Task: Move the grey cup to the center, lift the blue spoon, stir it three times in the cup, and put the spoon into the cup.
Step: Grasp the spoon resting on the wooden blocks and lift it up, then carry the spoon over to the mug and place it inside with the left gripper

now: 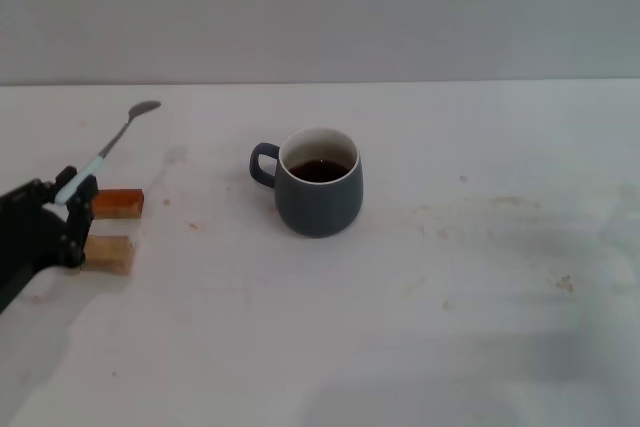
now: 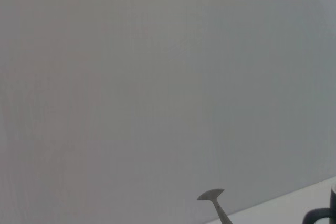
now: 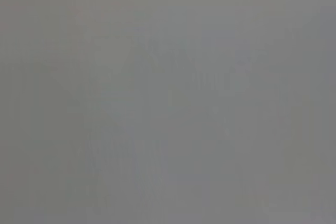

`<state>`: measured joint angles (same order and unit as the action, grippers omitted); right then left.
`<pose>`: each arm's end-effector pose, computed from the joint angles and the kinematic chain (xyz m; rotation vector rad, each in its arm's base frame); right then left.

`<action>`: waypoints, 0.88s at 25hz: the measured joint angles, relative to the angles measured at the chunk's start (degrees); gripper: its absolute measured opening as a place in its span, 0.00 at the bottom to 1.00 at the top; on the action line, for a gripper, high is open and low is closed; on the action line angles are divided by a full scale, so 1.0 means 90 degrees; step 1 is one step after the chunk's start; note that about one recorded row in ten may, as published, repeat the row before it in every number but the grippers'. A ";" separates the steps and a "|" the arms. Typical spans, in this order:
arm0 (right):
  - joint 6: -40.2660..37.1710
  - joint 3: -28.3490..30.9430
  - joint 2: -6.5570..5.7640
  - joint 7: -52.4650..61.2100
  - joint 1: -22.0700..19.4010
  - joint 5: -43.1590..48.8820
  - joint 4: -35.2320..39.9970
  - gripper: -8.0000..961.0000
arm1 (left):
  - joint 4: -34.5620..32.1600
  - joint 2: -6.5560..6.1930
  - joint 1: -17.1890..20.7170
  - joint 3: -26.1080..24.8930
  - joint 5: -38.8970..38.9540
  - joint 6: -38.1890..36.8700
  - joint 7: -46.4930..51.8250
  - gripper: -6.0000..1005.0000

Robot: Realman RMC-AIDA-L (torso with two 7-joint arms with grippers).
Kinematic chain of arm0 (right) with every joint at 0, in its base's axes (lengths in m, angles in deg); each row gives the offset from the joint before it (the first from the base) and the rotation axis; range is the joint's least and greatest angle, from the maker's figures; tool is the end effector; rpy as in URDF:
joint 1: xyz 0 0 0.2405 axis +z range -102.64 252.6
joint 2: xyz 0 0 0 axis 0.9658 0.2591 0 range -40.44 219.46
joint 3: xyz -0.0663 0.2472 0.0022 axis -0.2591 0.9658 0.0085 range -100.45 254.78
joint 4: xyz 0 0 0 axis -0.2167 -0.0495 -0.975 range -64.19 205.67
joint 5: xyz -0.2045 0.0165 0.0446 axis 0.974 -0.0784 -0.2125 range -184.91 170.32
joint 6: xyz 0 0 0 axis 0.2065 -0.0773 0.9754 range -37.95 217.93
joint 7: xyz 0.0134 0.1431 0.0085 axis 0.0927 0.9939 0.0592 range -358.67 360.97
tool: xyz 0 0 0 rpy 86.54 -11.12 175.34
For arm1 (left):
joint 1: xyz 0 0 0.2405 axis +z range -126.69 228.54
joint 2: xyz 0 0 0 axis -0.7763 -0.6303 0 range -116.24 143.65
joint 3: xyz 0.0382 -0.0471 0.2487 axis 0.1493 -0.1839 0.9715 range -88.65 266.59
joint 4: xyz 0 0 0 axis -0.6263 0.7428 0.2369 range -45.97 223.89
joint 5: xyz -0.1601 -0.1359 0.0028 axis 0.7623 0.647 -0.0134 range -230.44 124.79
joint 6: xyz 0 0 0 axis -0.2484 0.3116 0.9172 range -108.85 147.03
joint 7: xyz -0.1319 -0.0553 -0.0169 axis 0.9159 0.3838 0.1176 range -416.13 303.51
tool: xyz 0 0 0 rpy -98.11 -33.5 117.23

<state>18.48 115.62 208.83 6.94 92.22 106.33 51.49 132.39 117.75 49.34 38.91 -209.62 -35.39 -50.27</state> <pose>0.3316 0.2940 -0.0191 -1.4042 0.6694 0.8054 -0.3415 0.2540 0.0045 -1.8980 -0.4435 -0.5987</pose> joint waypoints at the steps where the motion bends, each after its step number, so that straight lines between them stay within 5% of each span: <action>1: -0.0022 0.0002 0.0001 0.0000 -0.0016 -0.0004 -0.0017 0.01 | 0.0385 -0.0155 0.0007 -0.0212 -0.0270 0.0341 0.0028 0.18; 4: -0.0134 0.0003 0.0005 -0.0002 -0.0081 -0.0017 -0.0081 0.01 | 0.0385 -0.0155 0.0007 -0.0212 -0.0270 0.0341 0.0028 0.18; 6: -0.0179 0.0004 0.0006 -0.0062 -0.0149 -0.0023 -0.0177 0.01 | 0.1162 -0.0296 -0.0010 -0.0779 -0.0935 0.1178 0.0218 0.18; 16: -0.0247 0.0080 0.0014 -0.0634 -0.0396 -0.0075 -0.0574 0.01 | 0.1590 -0.0591 -0.0134 -0.0847 -0.0965 0.1427 0.0392 0.18; 19: -0.0249 0.0082 0.0014 -0.0657 -0.0399 -0.0134 -0.0581 0.01 | 0.1601 -0.0594 -0.0148 -0.0863 -0.0967 0.1478 0.0377 0.18; 22: -0.0249 0.0083 0.0014 -0.0658 -0.0401 -0.0145 -0.0585 0.01 | 0.1601 -0.0333 -0.0129 -0.1315 -0.0971 0.1786 0.0298 0.18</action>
<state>16.24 116.37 208.96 1.02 88.61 105.03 46.22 146.79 114.75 48.17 27.08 -218.36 -19.32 -47.59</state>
